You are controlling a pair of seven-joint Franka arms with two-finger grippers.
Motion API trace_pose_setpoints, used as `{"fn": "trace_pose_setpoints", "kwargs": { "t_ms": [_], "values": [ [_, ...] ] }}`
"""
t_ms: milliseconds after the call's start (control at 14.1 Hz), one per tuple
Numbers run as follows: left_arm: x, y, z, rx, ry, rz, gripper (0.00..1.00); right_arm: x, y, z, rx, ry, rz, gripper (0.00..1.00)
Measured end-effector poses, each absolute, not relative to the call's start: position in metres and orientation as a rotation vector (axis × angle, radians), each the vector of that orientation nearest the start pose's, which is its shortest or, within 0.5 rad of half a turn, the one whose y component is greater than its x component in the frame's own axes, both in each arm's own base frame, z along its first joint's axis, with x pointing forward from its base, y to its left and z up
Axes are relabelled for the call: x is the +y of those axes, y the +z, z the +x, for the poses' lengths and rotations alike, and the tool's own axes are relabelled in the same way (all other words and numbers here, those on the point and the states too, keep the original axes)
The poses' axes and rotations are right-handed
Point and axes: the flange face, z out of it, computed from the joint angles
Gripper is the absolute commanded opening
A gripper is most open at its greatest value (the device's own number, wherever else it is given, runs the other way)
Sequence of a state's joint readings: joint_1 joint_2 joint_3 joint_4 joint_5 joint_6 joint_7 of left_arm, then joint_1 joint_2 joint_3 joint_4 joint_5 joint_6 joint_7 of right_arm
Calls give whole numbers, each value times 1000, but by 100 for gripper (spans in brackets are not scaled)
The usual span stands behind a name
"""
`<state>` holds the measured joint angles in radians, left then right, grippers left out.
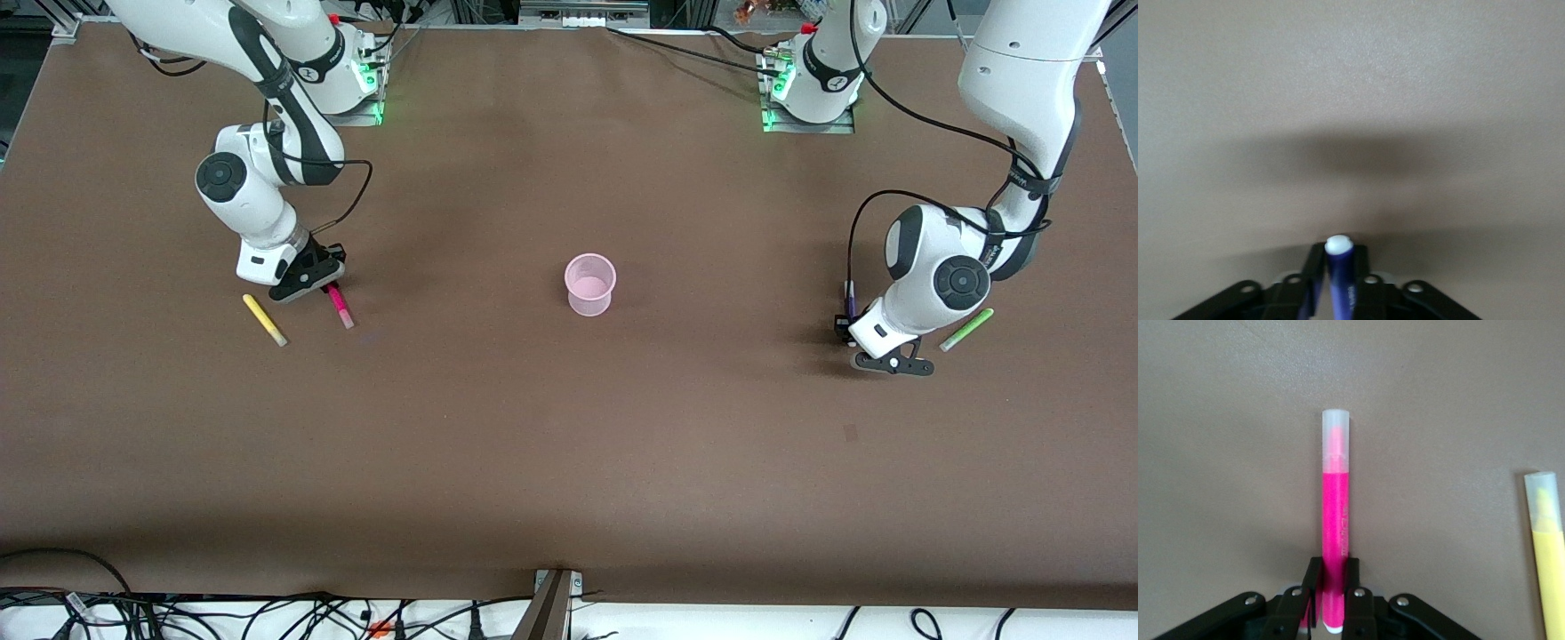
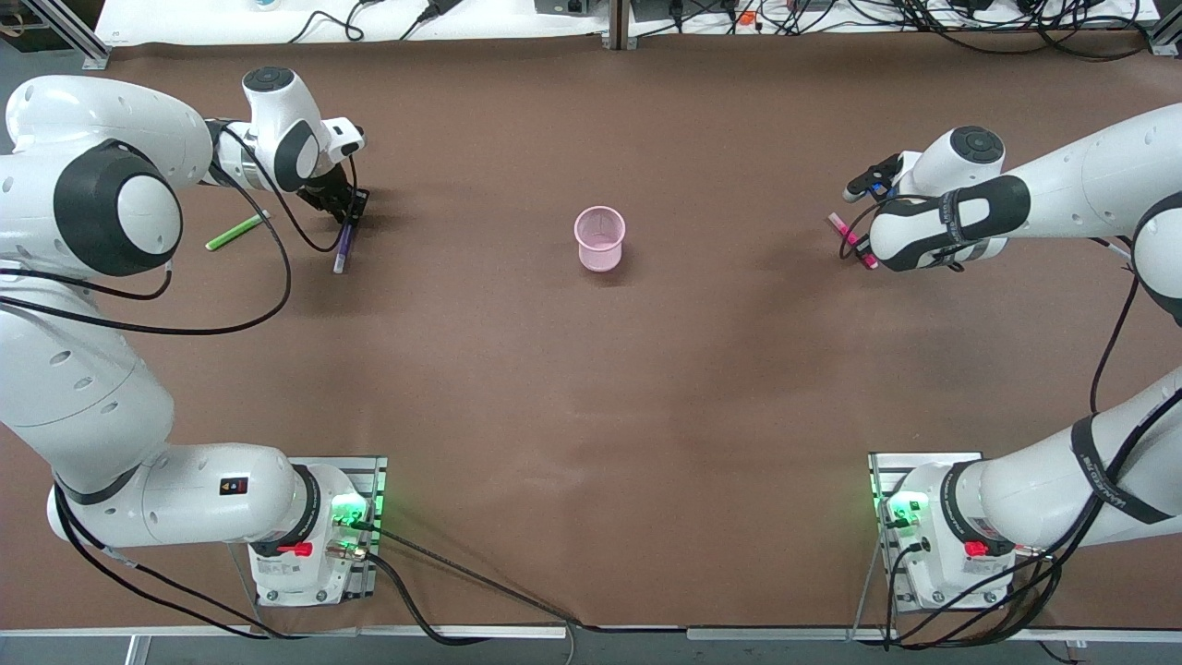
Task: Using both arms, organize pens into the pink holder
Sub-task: 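Lift the blue marker with the left gripper and carry it toward the cup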
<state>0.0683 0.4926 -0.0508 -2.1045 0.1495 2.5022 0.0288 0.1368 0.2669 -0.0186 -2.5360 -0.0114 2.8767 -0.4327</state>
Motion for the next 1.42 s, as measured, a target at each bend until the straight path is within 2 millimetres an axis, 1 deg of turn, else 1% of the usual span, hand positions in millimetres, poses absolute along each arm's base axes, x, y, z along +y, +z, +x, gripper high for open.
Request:
{"fn": "trace_pose_setpoints", "kwargs": {
  "t_ms": [213,284,356,427,498,569,640,711,853,924,996,1067,1138,1209,1280,1422],
  "values": [
    [8,174,571,203,160,-3073,0,55,184,462,-877,-132,-3036,0],
    [6,179,574,207,194,-3070,0,55,189,464,-878,-154,-3037,0],
    [0,187,579,219,244,-3065,0,56,198,467,-879,-186,-3038,0],
    [-10,202,588,240,303,-3059,0,56,211,471,-880,-231,-3039,0],
    [-23,222,597,266,354,-3051,0,57,225,475,-880,-273,-3040,0],
    [-39,246,608,298,392,-3044,0,57,240,477,-881,-298,-3039,0],
    [-56,272,617,332,411,-3040,0,58,255,479,-882,-299,-3039,0],
    [-71,293,623,364,417,-3038,0,58,269,481,-884,-281,-3038,0],
    [-105,326,629,423,414,-3066,0,59,297,486,-886,-233,-3037,0],
    [-123,336,629,436,417,-3120,0,59,310,490,-889,-214,-3036,0],
    [-142,343,627,449,428,-3192,0,59,322,494,-899,-203,-3033,0],
    [-159,348,625,500,439,-3261,0,59,331,498,-917,-198,-3029,0],
    [-175,352,623,604,443,-3322,0,59,337,502,-937,-194,-3024,0],
    [-189,352,623,747,436,-3383,0,57,343,506,-943,-197,-3023,0],
    [-202,352,626,884,409,-3449,0,55,348,509,-943,-200,-3024,0],
    [-225,346,637,1085,293,-3557,0,49,364,517,-934,-179,-3026,0]
  ]
}}
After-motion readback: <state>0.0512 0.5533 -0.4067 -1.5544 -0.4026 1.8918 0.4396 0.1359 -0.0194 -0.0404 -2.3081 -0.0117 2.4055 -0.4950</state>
